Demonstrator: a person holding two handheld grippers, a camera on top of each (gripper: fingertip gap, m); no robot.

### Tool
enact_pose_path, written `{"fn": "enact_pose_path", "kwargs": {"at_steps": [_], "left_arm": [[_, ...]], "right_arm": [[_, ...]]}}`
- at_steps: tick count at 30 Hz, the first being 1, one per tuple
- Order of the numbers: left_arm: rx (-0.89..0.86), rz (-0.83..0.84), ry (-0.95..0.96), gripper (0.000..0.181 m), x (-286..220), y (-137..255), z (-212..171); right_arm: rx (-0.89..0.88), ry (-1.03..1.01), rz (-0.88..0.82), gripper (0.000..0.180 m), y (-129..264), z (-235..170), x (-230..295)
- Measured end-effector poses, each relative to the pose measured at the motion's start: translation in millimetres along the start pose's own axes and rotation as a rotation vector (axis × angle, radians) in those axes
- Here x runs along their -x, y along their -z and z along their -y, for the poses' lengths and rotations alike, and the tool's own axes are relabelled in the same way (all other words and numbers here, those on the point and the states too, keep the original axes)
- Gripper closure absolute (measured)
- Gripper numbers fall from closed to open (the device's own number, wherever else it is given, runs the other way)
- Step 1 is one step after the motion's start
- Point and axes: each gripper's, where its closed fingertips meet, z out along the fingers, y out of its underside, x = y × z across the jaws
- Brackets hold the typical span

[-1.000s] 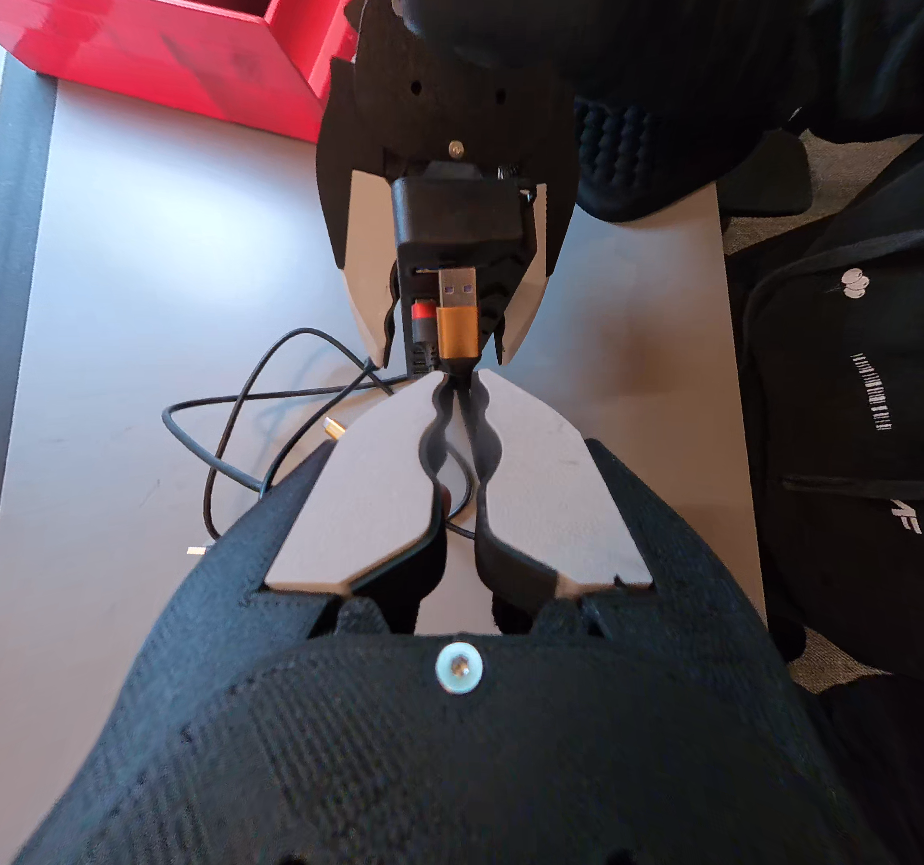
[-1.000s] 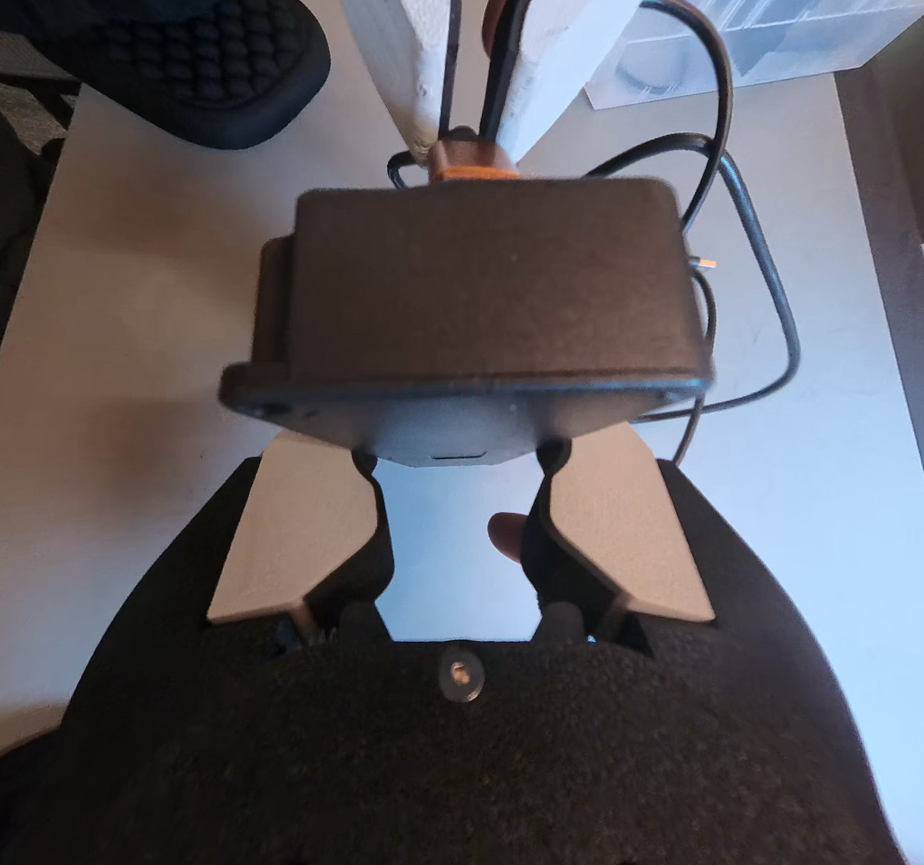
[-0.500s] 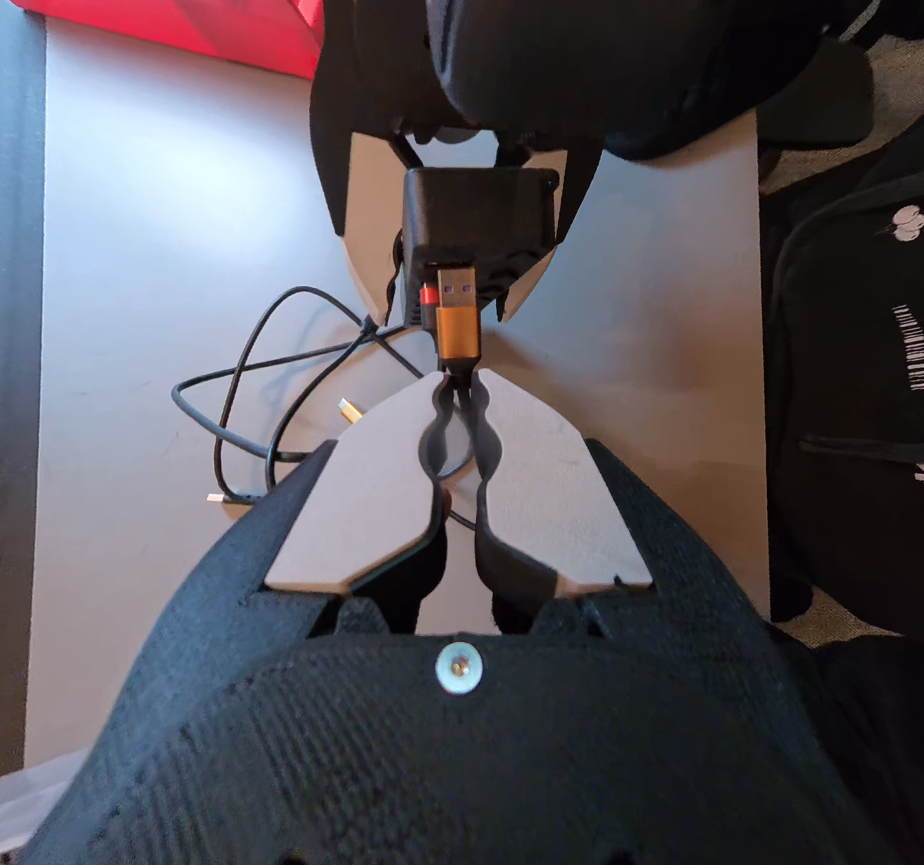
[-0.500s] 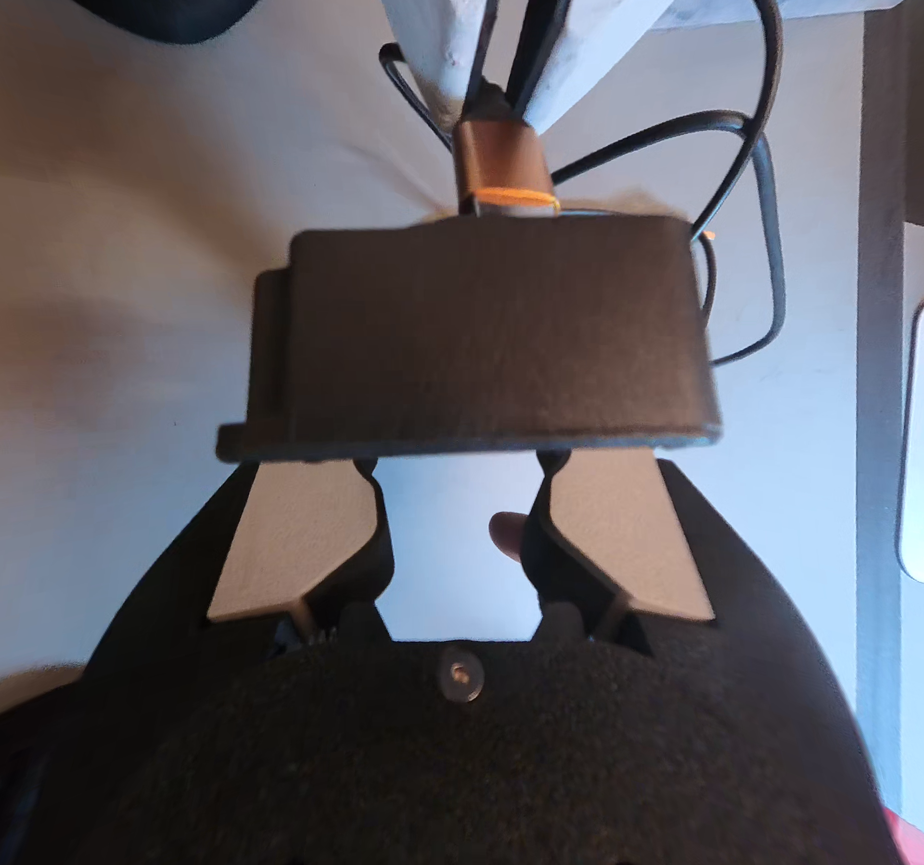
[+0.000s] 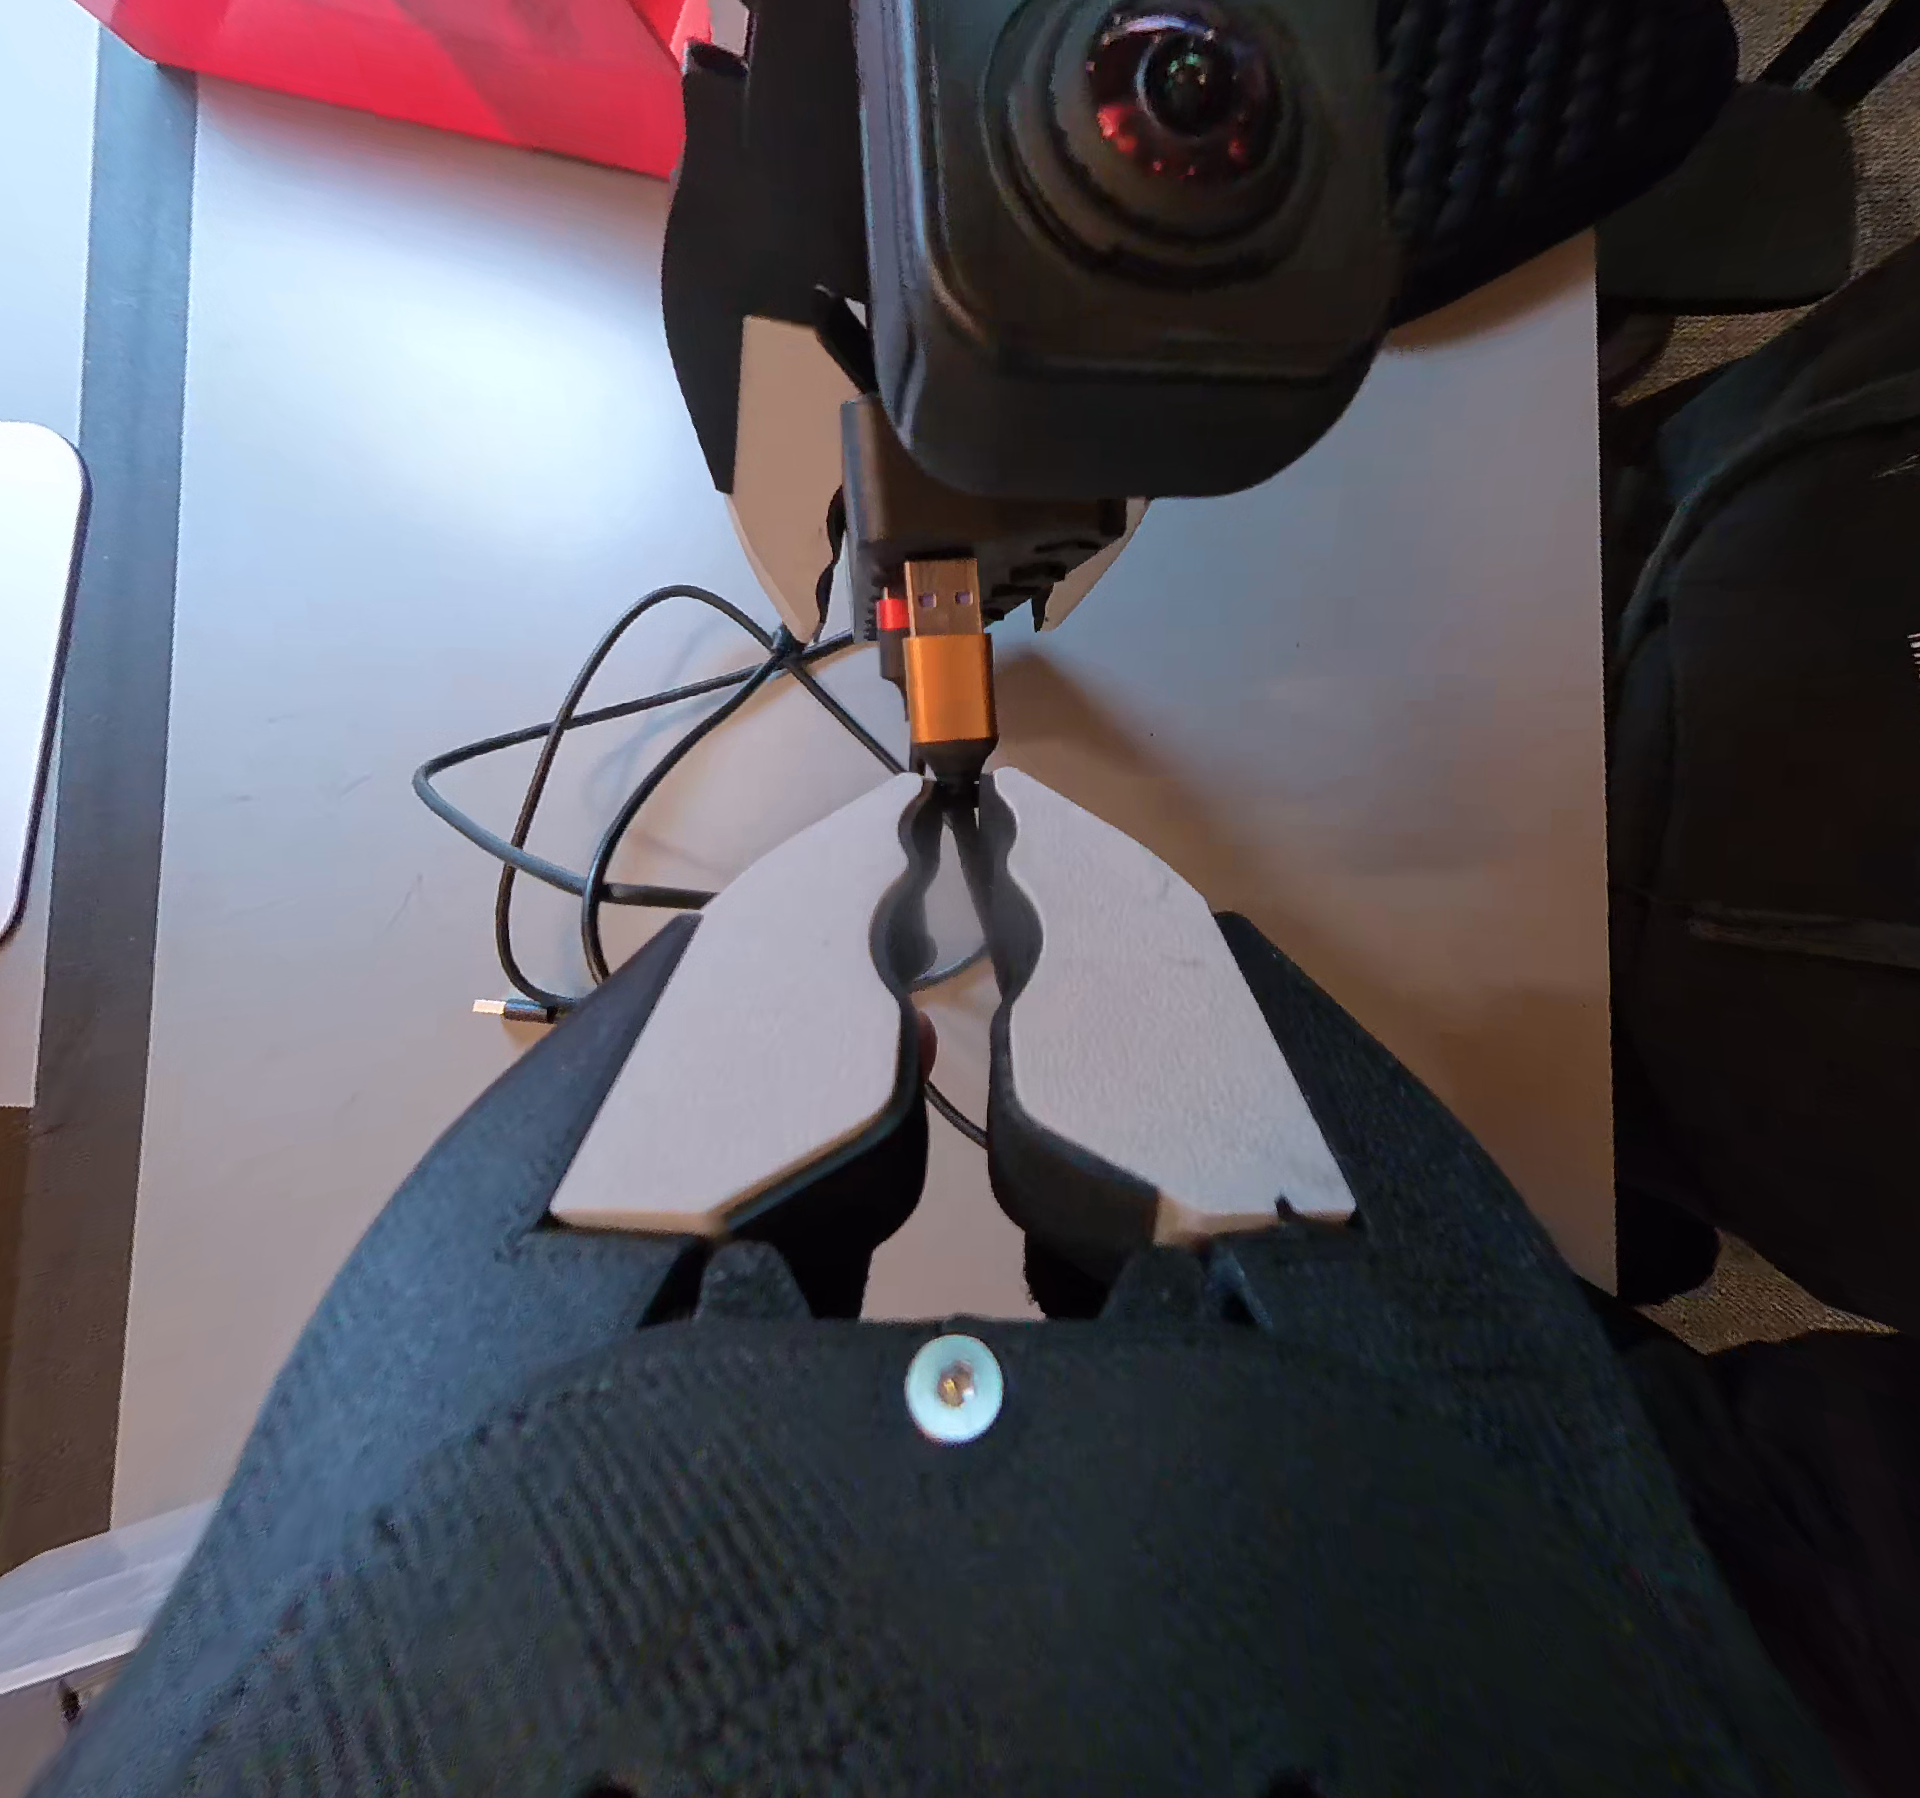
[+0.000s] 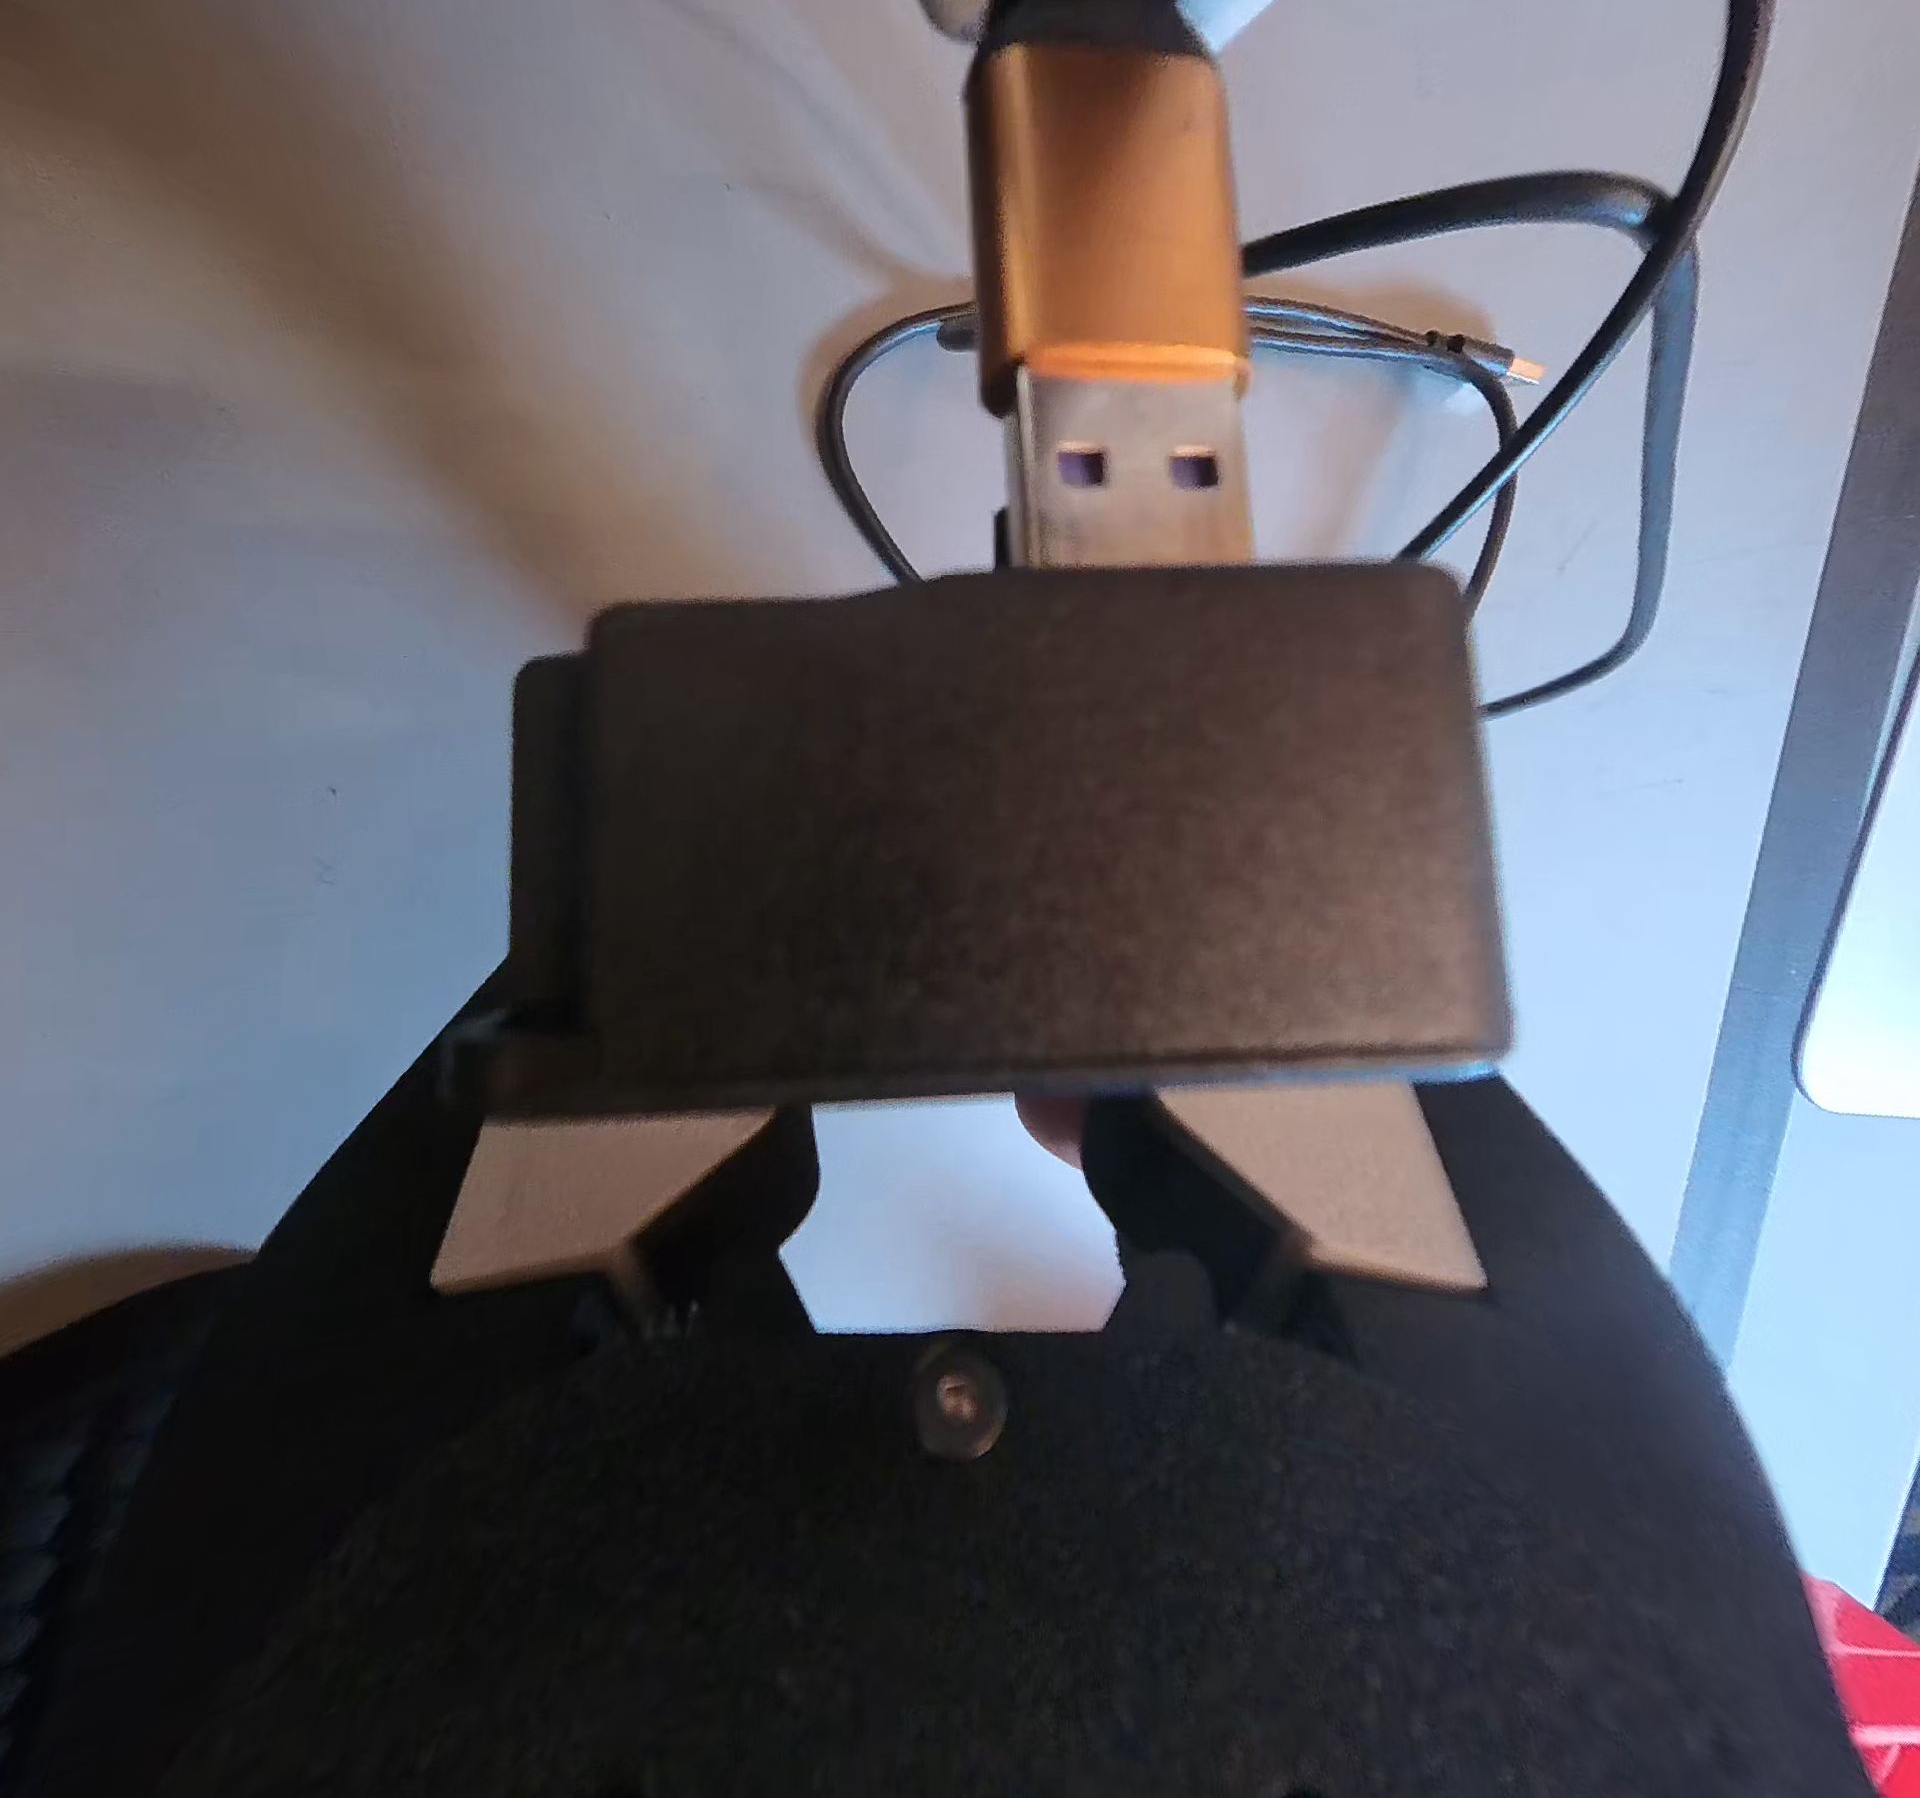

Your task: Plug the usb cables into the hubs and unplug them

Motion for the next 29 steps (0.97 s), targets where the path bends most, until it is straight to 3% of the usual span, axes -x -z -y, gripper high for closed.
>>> {"fn": "enact_pose_path", "kwargs": {"at_steps": [1, 11, 29], "left_arm": [[-0.008, -0.007, 0.002, 0.174, -1, 0, 1], [0.111, 0.008, 0.002, 0.174, -1, -9, -17], [0.145, 0.027, -0.014, 0.174, -4, -6, -22]], "right_arm": [[-0.002, -0.004, -0.001, 0.116, 0, 0, 0], [-0.007, 0.004, -0.009, 0.116, -2, 5, 2], [0.082, 0.046, -0.017, 0.116, -5, 5, 5]]}}
